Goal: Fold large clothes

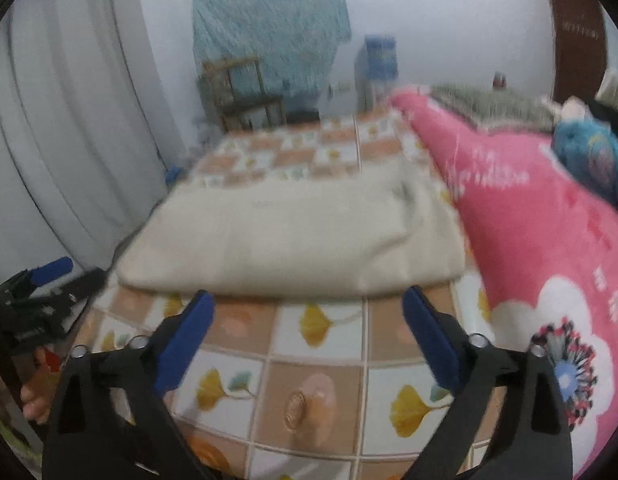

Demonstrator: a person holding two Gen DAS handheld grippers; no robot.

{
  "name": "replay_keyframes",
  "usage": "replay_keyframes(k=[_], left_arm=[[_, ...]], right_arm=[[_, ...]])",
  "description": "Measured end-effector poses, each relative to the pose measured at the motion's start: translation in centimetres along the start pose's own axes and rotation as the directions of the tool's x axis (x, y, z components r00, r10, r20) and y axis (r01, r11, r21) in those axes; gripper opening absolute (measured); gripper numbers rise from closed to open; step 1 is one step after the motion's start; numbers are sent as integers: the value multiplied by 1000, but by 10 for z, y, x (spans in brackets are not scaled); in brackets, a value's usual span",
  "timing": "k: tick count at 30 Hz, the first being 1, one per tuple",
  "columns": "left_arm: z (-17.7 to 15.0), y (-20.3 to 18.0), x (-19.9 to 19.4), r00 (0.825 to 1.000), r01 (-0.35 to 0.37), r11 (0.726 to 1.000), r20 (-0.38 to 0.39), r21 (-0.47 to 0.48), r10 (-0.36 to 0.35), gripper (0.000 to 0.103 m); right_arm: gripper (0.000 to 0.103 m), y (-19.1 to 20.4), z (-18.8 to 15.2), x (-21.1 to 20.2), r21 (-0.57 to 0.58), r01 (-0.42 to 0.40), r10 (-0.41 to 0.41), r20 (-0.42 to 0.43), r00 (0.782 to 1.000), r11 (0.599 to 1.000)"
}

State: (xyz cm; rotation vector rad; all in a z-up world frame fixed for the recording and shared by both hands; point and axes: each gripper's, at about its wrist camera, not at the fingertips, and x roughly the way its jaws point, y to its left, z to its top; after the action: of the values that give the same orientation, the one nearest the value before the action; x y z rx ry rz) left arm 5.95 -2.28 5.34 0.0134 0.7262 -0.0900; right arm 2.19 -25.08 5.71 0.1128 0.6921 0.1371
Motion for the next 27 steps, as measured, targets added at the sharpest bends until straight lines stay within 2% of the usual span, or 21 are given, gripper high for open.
replay_keyframes(k=[2,4,8,14,17,21,27], left_arm=[[3,-5,-6,1000,-13,1000,15,8,13,95],[5,-8,-11,1000,-19,1000,19,5,19,95],[6,-11,-7,997,-77,997,-1,-18,77,95],[-1,-12,13,987,-146,989,-65,-22,144,95],[-5,-9,27,987,-116,991,-123,-64,107,95],[-10,-13,40,978,-142,989,-162,-38,134,95],[-12,-18,49,969,-163,987,-192,-12,157,95]], right_arm=[[96,7,4,-16,2,35,-35,77,996,999],[96,10,8,-25,7,53,-54,115,992,999],[96,14,10,-23,12,68,-69,122,990,998],[96,28,0,-2,-51,133,-130,63,989,990],[96,32,-5,20,-82,176,-178,-22,984,981],[96,26,-8,34,-45,159,-162,-83,983,986],[96,28,-11,44,-41,158,-162,-113,980,987]])
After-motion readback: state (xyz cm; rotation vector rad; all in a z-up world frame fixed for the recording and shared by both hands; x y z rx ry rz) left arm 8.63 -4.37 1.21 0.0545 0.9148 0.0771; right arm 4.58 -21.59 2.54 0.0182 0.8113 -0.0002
